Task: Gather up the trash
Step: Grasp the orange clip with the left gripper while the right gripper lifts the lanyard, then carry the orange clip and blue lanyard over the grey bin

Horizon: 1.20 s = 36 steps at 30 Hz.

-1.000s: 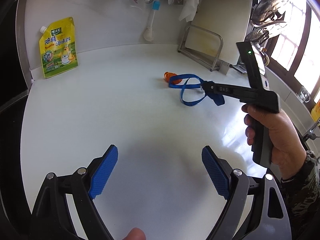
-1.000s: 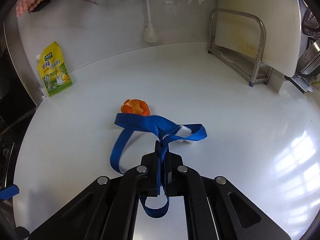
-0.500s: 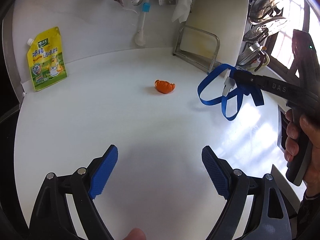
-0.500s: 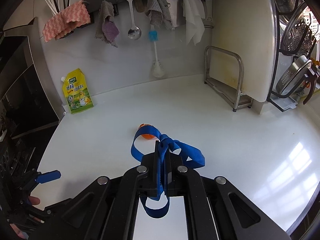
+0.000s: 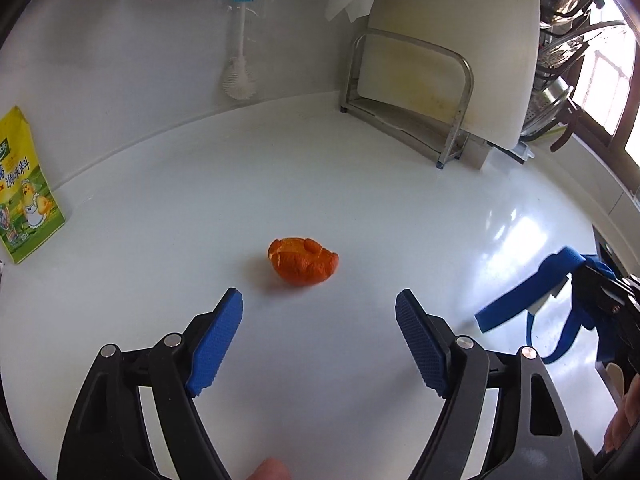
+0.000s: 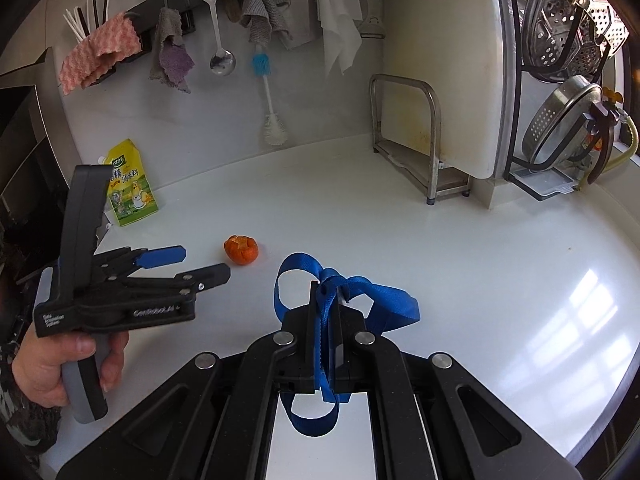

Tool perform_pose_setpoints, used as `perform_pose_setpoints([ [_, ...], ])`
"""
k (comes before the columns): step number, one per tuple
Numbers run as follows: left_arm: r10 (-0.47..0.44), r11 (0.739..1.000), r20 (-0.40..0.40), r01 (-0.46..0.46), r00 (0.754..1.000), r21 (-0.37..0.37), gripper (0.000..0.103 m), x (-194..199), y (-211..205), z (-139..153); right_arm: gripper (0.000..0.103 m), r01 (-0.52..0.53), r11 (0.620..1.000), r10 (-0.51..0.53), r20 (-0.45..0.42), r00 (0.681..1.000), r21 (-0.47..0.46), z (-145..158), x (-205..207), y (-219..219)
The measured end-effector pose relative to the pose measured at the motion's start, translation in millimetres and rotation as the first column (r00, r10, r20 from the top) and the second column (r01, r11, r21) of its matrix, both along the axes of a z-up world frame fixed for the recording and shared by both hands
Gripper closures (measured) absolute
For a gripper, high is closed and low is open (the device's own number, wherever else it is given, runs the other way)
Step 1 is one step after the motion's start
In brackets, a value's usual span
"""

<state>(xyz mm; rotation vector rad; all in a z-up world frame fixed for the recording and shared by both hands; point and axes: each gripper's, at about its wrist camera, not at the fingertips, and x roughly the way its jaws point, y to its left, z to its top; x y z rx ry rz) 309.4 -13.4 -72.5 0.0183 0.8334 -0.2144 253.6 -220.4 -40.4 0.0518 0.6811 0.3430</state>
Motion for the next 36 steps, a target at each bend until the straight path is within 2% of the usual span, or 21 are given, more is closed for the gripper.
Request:
perform_pose_setpoints([
  [4,0.002,1.000,-0.029,-0.002,1.000,0.031,0.028,21,-12,-12,0.101,-0.003,1.000,0.003,-0.005,1.000,0.014,-6,6,-9],
  [7,0.014,0.996,-0.015,-0.012,1.000,0.092,0.034,31,-18,-17,0.101,-0.012,1.000,0.012,-0.003,1.000,0.023,-9,7,-12],
  [10,0.021,0.996,-0.047,-0.016,0.999,0.091,0.047,41,-18,-24,0.101,-0.022,0.999,0.022,0.006,1.000,0.036,-12,5,-15],
  [13,0.030,0.996,-0.070,-0.024,0.997,0.085,0.048,47,-15,-30,0.101,-0.023,0.999,0.022,0.014,1.000,0.043,-13,3,-18],
  [15,0.026,0.997,-0.059,-0.022,0.998,0.076,0.065,47,-13,-30,0.101,-0.021,0.999,0.020,0.013,1.000,0.041,-14,2,-19],
  [16,0.017,0.998,-0.058,-0.013,0.998,0.066,0.078,47,-12,-29,0.101,-0.021,0.999,0.021,0.011,1.000,0.040,-14,2,-19],
  [19,0.002,1.000,-0.058,0.000,0.998,0.030,0.088,44,-9,-23,0.101,-0.014,0.999,0.013,0.012,1.000,0.044,-13,1,-21],
  [26,-0.012,1.000,-0.019,0.013,1.000,0.019,0.091,13,-7,-5,0.101,-0.012,0.999,0.011,0.020,1.000,0.046,-4,-9,-13],
  [33,-0.035,0.999,0.031,0.035,0.999,0.008,0.091,-51,-3,22,0.101,-0.023,0.998,0.021,0.035,0.999,0.053,11,-37,-5],
  [36,-0.044,0.998,0.079,0.040,0.996,0.055,0.091,-81,-3,35,0.101,-0.029,0.998,0.028,0.034,0.999,0.050,14,-53,0],
])
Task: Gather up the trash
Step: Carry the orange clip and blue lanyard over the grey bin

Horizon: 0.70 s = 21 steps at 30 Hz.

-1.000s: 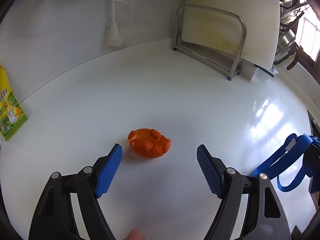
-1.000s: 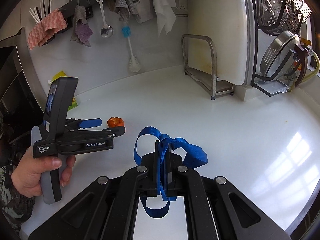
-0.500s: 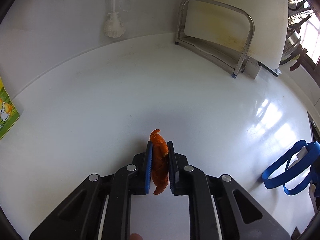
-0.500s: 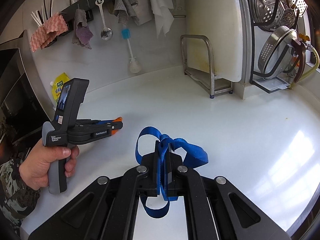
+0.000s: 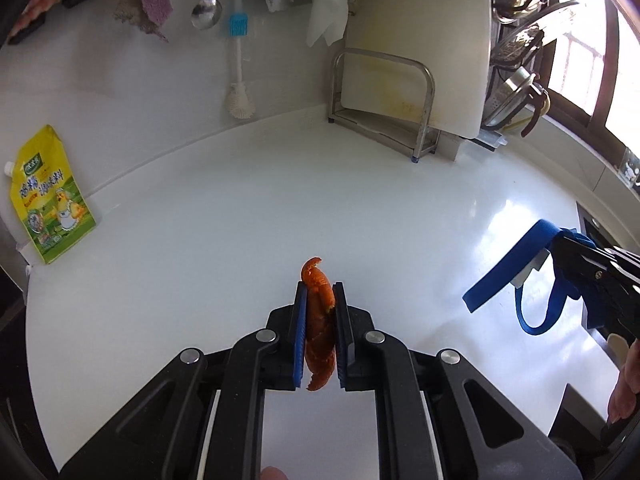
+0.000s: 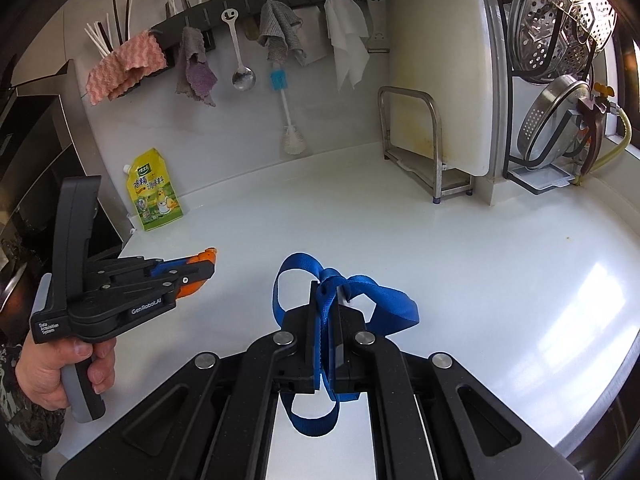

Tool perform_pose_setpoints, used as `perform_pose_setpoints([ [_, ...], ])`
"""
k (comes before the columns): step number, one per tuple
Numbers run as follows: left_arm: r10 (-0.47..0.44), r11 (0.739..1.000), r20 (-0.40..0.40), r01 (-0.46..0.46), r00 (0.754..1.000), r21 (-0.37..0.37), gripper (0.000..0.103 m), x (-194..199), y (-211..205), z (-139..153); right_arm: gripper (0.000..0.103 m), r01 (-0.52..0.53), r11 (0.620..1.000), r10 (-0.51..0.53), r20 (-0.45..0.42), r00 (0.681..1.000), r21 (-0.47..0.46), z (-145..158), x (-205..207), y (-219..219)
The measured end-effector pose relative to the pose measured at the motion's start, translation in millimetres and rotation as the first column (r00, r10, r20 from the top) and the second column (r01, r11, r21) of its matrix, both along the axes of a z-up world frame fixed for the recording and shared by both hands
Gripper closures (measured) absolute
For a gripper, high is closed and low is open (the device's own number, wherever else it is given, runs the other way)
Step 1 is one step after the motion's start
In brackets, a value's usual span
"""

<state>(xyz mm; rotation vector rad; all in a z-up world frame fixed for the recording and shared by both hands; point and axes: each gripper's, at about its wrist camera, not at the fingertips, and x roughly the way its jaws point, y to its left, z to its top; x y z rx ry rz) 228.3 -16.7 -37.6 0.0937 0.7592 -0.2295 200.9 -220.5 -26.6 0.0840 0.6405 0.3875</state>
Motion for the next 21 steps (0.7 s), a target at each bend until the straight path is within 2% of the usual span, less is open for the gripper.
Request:
perform_pose_setpoints([
  [7,0.015,0.999,0.046,-0.018,0.999,0.050,0.091,-65,7,17,0.101,-0.020,1.000,0.020,-0.002,1.000,0.000,7,-45,8],
  [21,-0.021,1.000,0.107,0.019,0.994,0.024,0.091,-180,-3,46,0.101,-0.024,1.000,0.023,0.027,0.999,0.015,21,-153,3],
])
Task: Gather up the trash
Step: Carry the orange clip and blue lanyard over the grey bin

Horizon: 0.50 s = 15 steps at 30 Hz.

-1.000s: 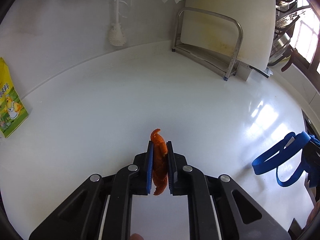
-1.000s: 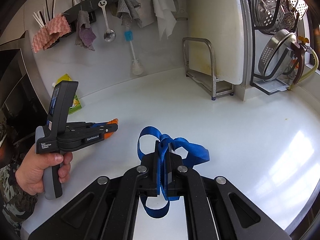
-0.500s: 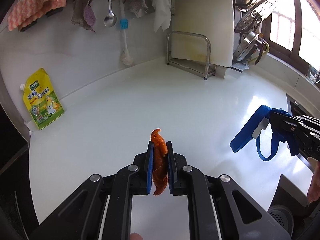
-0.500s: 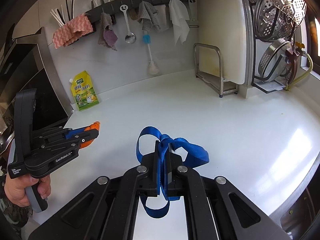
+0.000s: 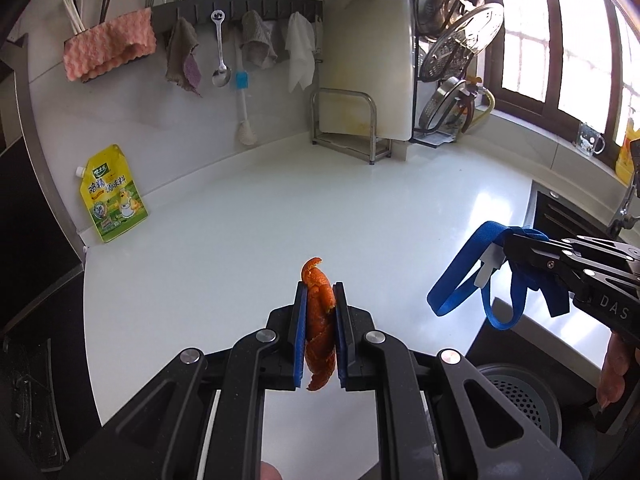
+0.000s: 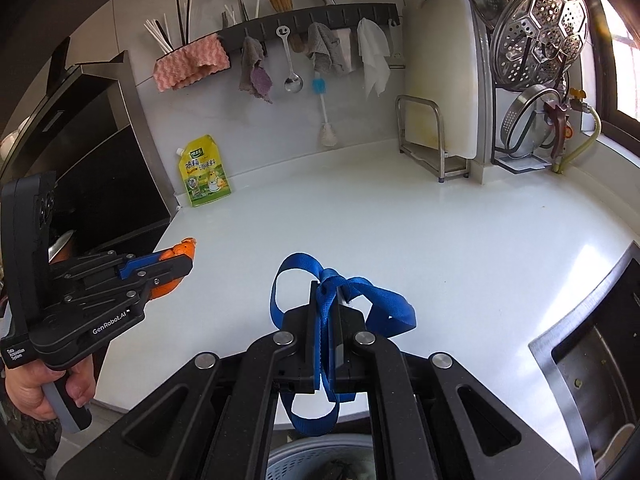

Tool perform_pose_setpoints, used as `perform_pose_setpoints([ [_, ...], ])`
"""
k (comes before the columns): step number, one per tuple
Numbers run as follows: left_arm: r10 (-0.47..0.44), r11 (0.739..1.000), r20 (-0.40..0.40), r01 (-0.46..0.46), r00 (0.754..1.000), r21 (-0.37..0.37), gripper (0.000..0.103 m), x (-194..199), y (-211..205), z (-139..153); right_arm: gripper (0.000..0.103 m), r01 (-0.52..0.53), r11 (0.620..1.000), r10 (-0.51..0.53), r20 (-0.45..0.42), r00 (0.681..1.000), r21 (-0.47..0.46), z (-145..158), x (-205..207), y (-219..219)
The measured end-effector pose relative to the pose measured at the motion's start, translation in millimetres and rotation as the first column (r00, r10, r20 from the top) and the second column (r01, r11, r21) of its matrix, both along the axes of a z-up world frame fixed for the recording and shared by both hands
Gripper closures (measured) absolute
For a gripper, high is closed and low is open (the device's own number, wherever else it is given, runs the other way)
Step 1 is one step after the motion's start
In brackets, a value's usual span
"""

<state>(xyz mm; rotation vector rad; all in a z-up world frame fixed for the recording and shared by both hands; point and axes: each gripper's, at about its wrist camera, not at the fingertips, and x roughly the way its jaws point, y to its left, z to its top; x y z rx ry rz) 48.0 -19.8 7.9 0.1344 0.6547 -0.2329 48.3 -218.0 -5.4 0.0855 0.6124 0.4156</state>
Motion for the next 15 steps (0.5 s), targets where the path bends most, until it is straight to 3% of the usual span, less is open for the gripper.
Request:
perform_pose_setpoints([
  [7,-0.061,0.997,0.006,0.061,0.998,-0.036,0.091,-47,-17,5,0.101,0.027,1.000,-0.027,0.008,1.000,0.006,-3,-54,-17],
  [15,-0.159,0.985,-0.023,0.157,0.987,-0.070,0.091,-87,-48,-8,0.101,0.075,0.997,-0.075,-0.036,0.997,-0.001,-30,-113,-41],
])
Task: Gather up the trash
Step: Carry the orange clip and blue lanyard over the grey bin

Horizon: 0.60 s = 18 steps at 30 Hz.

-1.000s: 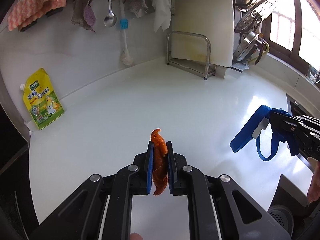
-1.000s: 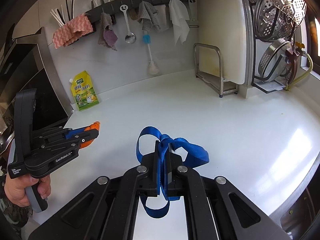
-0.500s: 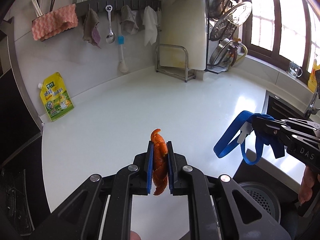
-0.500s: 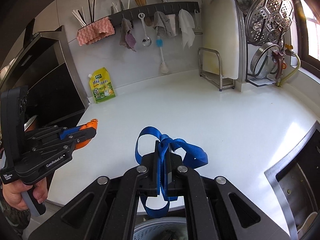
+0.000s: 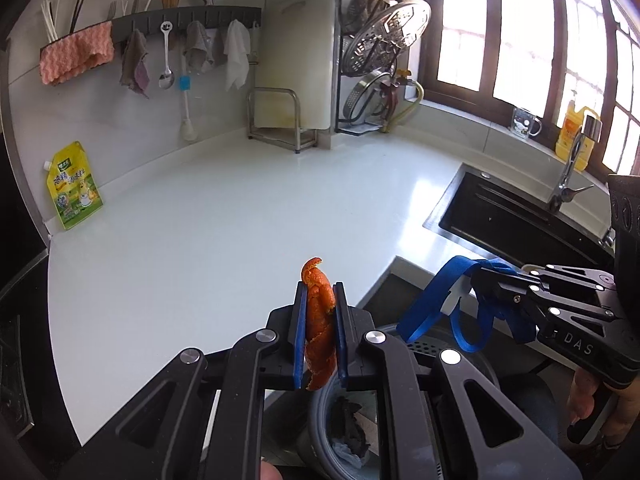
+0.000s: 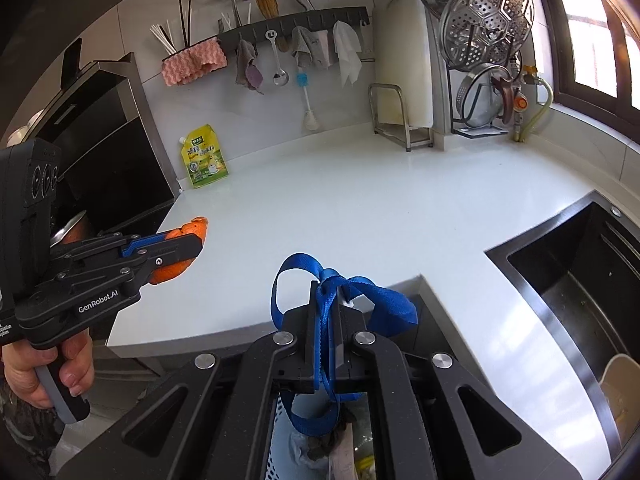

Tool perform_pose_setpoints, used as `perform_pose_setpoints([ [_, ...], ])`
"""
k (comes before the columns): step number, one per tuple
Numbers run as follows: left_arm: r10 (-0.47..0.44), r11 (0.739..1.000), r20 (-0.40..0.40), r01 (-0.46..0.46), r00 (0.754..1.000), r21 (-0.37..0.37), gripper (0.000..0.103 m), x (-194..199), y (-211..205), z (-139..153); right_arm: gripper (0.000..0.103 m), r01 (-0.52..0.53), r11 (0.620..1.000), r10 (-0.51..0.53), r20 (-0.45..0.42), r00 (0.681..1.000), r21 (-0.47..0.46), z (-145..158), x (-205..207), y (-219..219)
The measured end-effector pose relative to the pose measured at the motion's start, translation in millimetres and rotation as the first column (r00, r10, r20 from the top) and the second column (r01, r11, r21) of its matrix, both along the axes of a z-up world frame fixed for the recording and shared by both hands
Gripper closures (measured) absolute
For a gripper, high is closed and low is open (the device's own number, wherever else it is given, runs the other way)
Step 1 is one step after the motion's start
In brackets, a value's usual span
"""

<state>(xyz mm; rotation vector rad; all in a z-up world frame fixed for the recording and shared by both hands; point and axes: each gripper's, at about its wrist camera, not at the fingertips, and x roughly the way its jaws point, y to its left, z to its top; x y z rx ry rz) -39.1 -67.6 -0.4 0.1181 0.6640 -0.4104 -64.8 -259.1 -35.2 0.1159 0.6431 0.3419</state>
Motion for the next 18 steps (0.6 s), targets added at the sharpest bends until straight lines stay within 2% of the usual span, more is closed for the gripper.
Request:
perform_pose_setpoints([
  [11,-0.095,0.995,-0.109,0.096,0.989,0.008,0.091,-31,-37,-56,0.101,0.067,0.998,-0.065,-0.112,0.992,0.016,-61,-44,-18],
  [18,-0.099,0.995,-0.160,0.103,0.982,0.015,0.091,-34,-43,-88,0.101,0.087,0.995,-0.093,-0.147,0.985,-0.047,-88,-48,-12],
])
